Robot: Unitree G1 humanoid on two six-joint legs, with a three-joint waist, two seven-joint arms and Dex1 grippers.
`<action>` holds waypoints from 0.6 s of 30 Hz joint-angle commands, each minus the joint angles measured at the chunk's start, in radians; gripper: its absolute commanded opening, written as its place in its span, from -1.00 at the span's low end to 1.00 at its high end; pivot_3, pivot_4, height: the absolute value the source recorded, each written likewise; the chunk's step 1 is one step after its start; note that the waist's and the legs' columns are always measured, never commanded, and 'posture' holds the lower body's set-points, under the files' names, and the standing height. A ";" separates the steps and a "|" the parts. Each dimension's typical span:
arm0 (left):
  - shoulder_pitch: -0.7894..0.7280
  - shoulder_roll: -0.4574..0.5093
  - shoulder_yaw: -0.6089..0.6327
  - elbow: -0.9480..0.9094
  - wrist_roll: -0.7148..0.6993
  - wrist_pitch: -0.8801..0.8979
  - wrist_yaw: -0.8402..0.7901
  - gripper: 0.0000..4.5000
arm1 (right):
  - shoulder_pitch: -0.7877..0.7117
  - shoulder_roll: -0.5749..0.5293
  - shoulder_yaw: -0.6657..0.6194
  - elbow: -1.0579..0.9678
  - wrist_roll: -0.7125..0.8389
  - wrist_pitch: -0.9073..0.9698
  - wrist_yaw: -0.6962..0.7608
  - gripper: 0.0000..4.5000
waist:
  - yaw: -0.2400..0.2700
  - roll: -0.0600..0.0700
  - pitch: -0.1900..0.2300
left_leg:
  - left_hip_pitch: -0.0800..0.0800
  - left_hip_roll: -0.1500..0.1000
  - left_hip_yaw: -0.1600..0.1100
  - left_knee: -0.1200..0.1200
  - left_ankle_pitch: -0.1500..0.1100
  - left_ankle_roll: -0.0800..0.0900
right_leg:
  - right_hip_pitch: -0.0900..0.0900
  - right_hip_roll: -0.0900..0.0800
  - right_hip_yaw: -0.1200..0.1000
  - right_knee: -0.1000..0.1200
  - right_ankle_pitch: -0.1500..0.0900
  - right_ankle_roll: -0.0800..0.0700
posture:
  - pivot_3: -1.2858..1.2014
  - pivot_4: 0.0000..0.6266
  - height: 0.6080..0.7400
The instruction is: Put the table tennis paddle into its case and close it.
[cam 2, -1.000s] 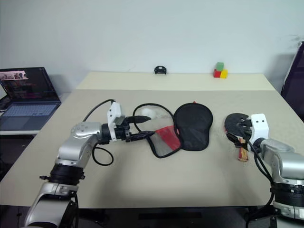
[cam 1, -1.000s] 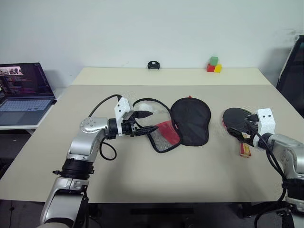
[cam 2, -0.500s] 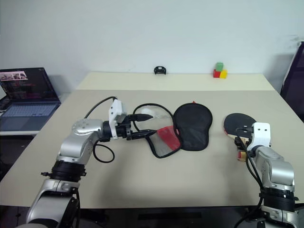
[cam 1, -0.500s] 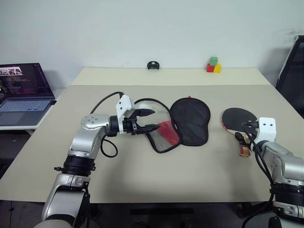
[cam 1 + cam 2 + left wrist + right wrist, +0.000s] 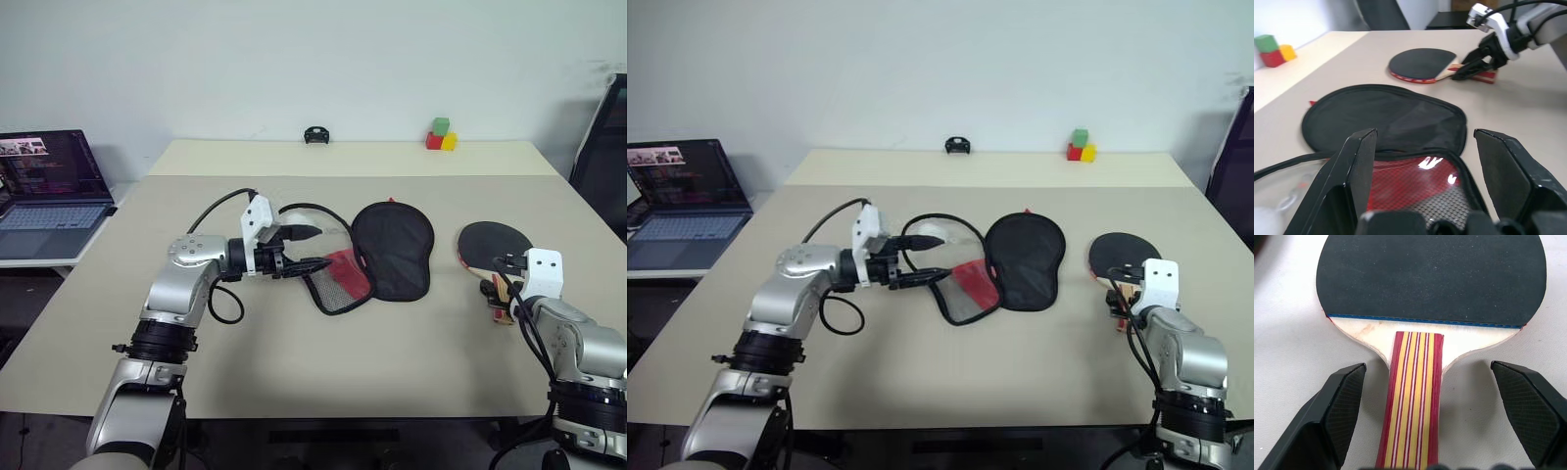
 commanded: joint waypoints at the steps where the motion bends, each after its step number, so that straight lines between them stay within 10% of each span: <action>1: -0.037 -0.011 -0.007 -0.059 -0.033 0.008 -0.019 0.54 | -0.001 -0.012 0.027 0.034 -0.011 -0.012 0.013 0.99 | 0.000 0.000 0.000 | 0.000 0.000 0.000 0.000 0.000 0.000 | 0.000 0.000 0.000 0.000 0.000 0.000 | 0.03 -0.52 1.00; 8: -0.073 -0.034 -0.024 -0.066 -0.034 0.010 -0.028 0.54 | -0.043 -0.026 0.060 0.109 -0.009 -0.017 0.043 0.92 | -0.004 -0.002 -0.002 | 0.002 0.000 0.000 0.000 0.000 0.001 | 0.001 0.000 0.001 0.001 0.000 0.000 | 0.03 -0.52 1.00; 18: -0.071 -0.029 -0.018 -0.057 -0.024 -0.003 -0.020 0.54 | -0.115 -0.042 0.041 0.224 -0.015 -0.023 0.041 -0.35 | -0.009 -0.006 -0.004 | 0.004 0.000 0.001 0.002 0.001 0.002 | 0.003 0.000 0.001 0.001 0.002 0.001 | 0.03 -0.52 1.00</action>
